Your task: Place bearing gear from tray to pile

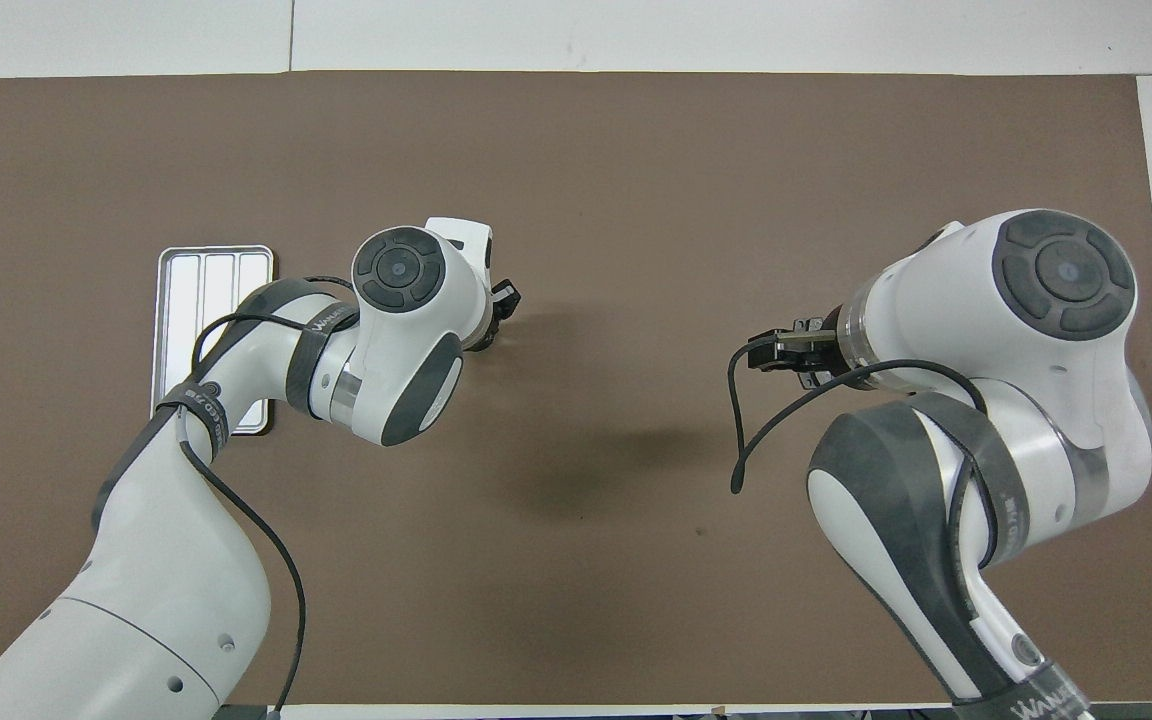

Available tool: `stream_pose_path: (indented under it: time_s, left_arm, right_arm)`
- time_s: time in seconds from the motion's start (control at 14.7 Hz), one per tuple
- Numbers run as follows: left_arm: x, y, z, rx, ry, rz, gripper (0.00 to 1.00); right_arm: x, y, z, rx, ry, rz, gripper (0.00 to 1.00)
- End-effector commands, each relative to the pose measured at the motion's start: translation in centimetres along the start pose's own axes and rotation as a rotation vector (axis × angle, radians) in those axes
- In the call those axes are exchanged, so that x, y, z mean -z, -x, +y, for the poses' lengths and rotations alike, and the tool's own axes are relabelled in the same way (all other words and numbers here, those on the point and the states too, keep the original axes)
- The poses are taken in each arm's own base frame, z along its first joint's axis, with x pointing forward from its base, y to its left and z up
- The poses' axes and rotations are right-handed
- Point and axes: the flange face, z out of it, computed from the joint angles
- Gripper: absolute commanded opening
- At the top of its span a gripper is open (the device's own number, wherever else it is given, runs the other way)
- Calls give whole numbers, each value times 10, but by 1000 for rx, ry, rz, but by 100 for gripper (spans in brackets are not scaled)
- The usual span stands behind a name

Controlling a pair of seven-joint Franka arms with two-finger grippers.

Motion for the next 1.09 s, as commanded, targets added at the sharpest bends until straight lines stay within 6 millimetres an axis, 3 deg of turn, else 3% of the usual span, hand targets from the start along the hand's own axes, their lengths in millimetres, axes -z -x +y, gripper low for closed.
stream_pose_path:
  time_s: [0.0,0.14,0.2,0.34,0.41,0.68,0.88,0.95,1.02]
  left_arm:
    - [5,1,-6,10,-30,-6,100]
    - [26,-17,-21,-9,-67,-22,100]
    - [47,-35,-43,-68,-66,-23,100]
    - [73,-72,-97,-200,-77,-38,100]
    - [80,-89,-129,-261,-94,-63,100]
    - [77,-148,-221,-475,-91,-113,100]
    - [63,-155,-272,-530,-88,-142,98]
    - [62,-160,-280,-541,-78,-125,87]
    - [61,-165,-288,-549,-73,-113,82]
  right_arm:
    - [0,-1,-1,-21,-30,14,100]
    - [1,-1,-3,-24,-34,27,100]
    - [-2,-2,-4,-26,-34,25,100]
    - [-7,-5,-9,-92,-37,33,100]
    - [-14,-5,-22,-120,-36,28,100]
    - [-44,-6,-95,-254,-30,21,100]
    - [-47,-13,-134,-274,-30,30,100]
    - [-50,-15,-150,-285,-28,30,100]
    - [-54,-19,-162,-301,-28,34,100]
